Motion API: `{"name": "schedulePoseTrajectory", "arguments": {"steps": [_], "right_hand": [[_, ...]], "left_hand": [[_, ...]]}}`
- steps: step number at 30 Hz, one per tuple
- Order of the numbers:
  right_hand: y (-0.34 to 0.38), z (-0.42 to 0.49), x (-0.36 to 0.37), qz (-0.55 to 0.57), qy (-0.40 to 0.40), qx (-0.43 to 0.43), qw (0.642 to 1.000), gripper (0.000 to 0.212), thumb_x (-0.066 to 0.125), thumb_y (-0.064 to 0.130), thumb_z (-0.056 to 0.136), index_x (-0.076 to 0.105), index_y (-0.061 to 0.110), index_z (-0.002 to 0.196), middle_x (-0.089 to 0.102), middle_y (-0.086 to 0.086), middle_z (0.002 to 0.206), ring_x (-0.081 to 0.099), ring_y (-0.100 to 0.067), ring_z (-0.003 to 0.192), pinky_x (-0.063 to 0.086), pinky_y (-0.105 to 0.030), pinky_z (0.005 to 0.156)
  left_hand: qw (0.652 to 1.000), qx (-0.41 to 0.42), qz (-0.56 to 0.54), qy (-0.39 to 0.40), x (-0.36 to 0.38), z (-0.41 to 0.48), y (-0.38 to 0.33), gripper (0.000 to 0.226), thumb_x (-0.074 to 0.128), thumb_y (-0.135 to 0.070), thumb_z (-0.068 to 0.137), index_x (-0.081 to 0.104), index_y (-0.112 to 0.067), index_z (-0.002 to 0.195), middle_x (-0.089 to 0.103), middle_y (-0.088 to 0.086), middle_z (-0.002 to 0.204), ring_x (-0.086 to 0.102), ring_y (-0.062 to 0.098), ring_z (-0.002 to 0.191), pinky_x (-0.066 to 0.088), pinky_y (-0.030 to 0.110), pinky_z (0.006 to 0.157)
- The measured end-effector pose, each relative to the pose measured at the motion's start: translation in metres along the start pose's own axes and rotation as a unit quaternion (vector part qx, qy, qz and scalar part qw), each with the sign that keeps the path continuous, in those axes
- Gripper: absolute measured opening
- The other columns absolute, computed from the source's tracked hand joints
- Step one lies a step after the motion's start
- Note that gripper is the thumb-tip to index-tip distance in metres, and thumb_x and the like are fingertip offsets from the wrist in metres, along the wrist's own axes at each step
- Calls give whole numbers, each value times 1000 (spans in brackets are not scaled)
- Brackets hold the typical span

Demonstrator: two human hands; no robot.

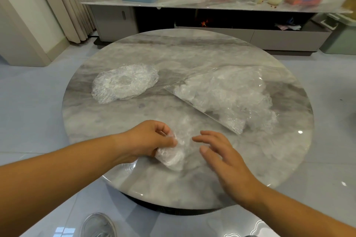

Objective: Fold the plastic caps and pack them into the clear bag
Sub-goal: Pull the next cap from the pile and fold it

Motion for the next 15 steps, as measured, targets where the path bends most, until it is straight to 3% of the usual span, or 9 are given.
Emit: {"name": "schedulePoseTrajectory", "arguments": {"steps": [3,5,7,9,12,15], "right_hand": [[-5,9,6,154,9,111,982,40,48,62,87,77,44,108,64,27,124,54,6,123,42,-28,111],[-2,12,12,235,28,139,962,47,48,61,86,79,34,109,69,15,126,60,-6,123,44,-37,111],[4,14,14,290,35,148,945,53,48,56,88,79,19,111,73,0,122,67,-18,117,46,-41,108],[8,17,11,281,21,134,950,54,49,55,88,80,14,107,75,-4,118,69,-19,112,48,-44,106],[15,18,6,213,8,78,974,46,55,56,93,81,19,104,76,2,114,69,-13,111,50,-35,101],[25,15,4,146,20,-1,989,42,54,49,89,78,20,108,75,9,112,67,-7,110,49,-16,91]], "left_hand": [[993,-4,-120,20,4,-4,-3,11,75,-3,85,65,-8,85,70,10,82,70,19,76,58,33,68],[987,-3,-154,44,10,-9,-6,10,72,-3,86,63,-8,85,70,12,86,70,20,78,59,33,68],[984,-11,-164,72,17,-14,-5,12,70,-3,87,63,-3,96,70,17,95,70,24,86,61,35,71],[982,-28,-160,100,24,-19,0,31,69,-3,89,59,5,117,70,21,108,70,30,98,62,38,78],[979,-52,-153,122,31,-23,6,37,67,-2,92,57,2,127,69,23,120,71,34,106,62,42,76],[979,-77,-149,119,31,-27,7,31,69,-4,91,60,-4,121,72,16,109,75,26,92,61,33,62]]}}
Point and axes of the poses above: each hand's wrist, its own z-axis towards the middle knuckle, its own x-axis out of the palm, y = z × x, the point moved 7 cm from there along z, towards the middle knuckle
